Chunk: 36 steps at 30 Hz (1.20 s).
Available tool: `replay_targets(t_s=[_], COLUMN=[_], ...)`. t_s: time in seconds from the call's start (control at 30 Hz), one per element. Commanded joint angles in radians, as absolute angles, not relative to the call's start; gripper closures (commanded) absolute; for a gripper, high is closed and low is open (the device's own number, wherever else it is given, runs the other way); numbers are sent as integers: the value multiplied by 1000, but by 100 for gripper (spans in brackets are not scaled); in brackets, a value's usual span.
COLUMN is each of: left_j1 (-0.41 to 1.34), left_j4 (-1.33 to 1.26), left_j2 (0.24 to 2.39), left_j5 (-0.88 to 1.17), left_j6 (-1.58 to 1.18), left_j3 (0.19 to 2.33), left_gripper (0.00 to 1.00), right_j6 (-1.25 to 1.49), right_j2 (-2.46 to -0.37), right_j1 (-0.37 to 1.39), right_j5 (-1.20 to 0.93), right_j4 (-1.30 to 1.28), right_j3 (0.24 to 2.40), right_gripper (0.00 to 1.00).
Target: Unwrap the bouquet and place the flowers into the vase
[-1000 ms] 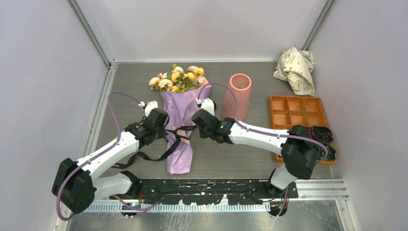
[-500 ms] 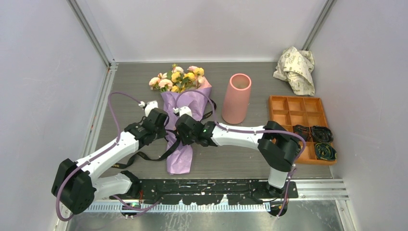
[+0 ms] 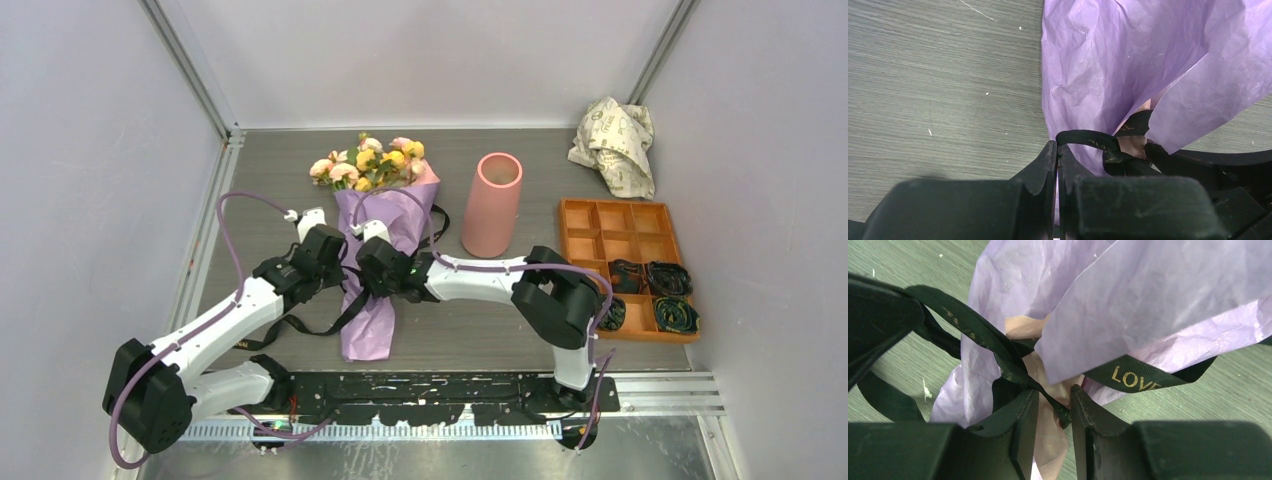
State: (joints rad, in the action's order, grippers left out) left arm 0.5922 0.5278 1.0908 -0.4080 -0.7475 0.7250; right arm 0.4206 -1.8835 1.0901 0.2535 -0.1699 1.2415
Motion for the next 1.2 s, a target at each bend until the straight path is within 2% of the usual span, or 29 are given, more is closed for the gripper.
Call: replay_targets(t_s=[0.0, 0.07, 0.17, 0.2, 0.4, 0.7, 1.17], left_j1=[585, 586, 583, 584, 539, 384, 272], left_j4=[493, 490, 489, 492, 541, 543, 527], left_j2=[1075, 1081, 1088, 1091, 1100, 1134, 1226], left_j5=[-416, -415, -419, -426, -489, -439, -435], left_j6=[-744, -745, -746, -749, -784, -836, -827], left_j3=[735, 737, 743, 745, 773, 802, 824], left_gripper=[96, 96, 96, 96, 96, 97, 97], right_j6=[395, 387, 396, 402, 473, 586, 775], right_j2=[-1887, -1896, -1891, -1878, -1750, -1620, -1546], right_j1=[1088, 1088, 1088, 1089, 1088, 1084, 978], right_j5=[315, 324, 371, 390, 580, 772, 801], right_j4=[-103, -105, -109, -104, -151, -285, -470], right_j3=[1308, 1321, 1317, 1305, 1209, 1094, 947], right_gripper=[66, 71, 94, 98, 99, 99, 99])
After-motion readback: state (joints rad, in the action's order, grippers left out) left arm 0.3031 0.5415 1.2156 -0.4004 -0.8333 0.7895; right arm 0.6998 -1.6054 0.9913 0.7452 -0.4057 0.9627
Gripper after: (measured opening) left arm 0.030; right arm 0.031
